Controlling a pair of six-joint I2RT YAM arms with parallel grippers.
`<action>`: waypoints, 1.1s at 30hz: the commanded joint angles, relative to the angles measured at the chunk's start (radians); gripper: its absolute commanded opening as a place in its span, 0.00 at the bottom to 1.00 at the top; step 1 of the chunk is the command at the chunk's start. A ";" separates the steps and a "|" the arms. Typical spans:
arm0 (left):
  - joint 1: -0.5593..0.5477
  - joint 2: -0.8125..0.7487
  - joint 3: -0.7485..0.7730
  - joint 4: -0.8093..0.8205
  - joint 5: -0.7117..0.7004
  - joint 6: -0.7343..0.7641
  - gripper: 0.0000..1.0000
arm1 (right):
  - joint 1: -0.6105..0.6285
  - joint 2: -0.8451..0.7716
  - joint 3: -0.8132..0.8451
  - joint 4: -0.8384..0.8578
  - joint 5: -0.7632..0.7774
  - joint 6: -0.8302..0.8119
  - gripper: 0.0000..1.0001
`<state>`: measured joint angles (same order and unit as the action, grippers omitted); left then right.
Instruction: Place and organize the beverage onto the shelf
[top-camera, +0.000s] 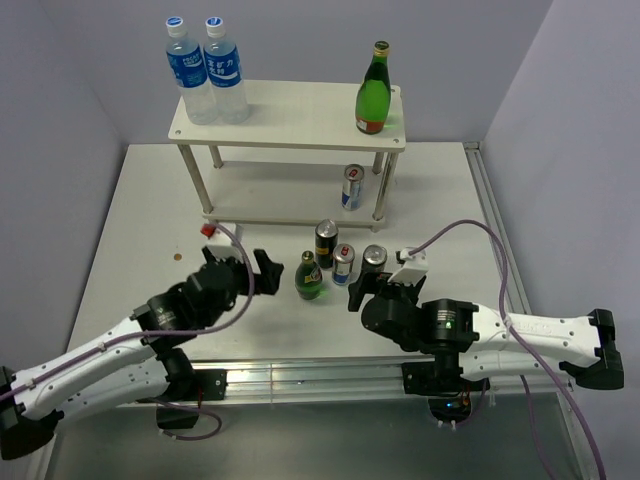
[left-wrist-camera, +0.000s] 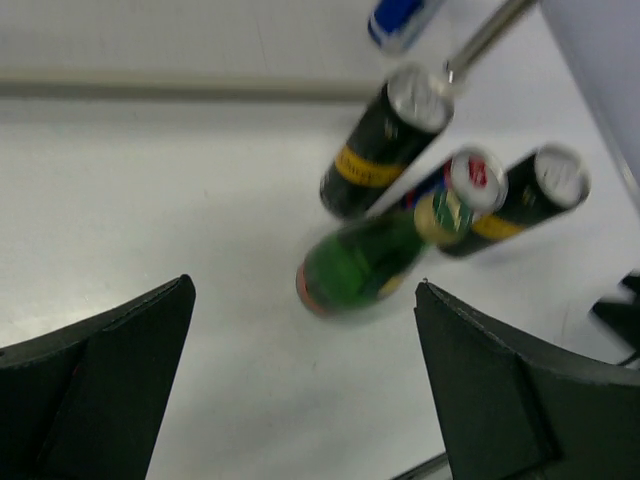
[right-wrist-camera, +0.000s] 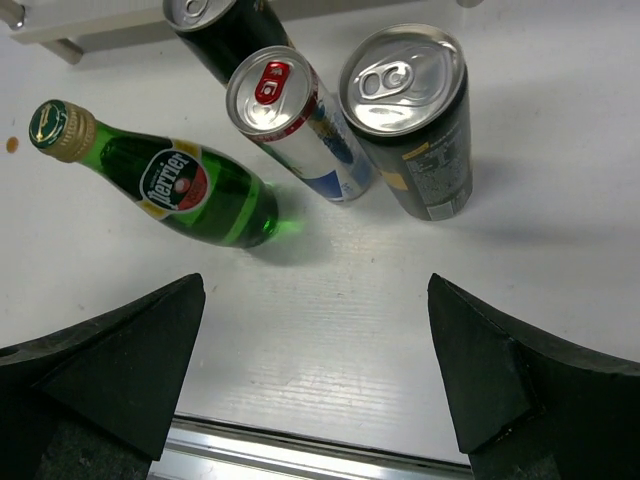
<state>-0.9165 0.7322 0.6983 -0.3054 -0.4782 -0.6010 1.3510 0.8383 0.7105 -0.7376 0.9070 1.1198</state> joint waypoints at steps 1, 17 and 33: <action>-0.125 -0.022 -0.103 0.126 -0.148 -0.062 0.99 | 0.011 -0.045 0.010 -0.058 0.073 0.077 1.00; -0.242 0.282 -0.355 0.779 -0.114 0.049 0.99 | 0.011 -0.081 -0.039 -0.120 0.093 0.141 1.00; -0.210 0.723 -0.237 1.112 -0.139 0.125 0.88 | 0.011 -0.104 -0.059 -0.141 0.095 0.150 1.00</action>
<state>-1.1477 1.4162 0.4225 0.6720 -0.6071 -0.4995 1.3552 0.7387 0.6594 -0.8680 0.9512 1.2415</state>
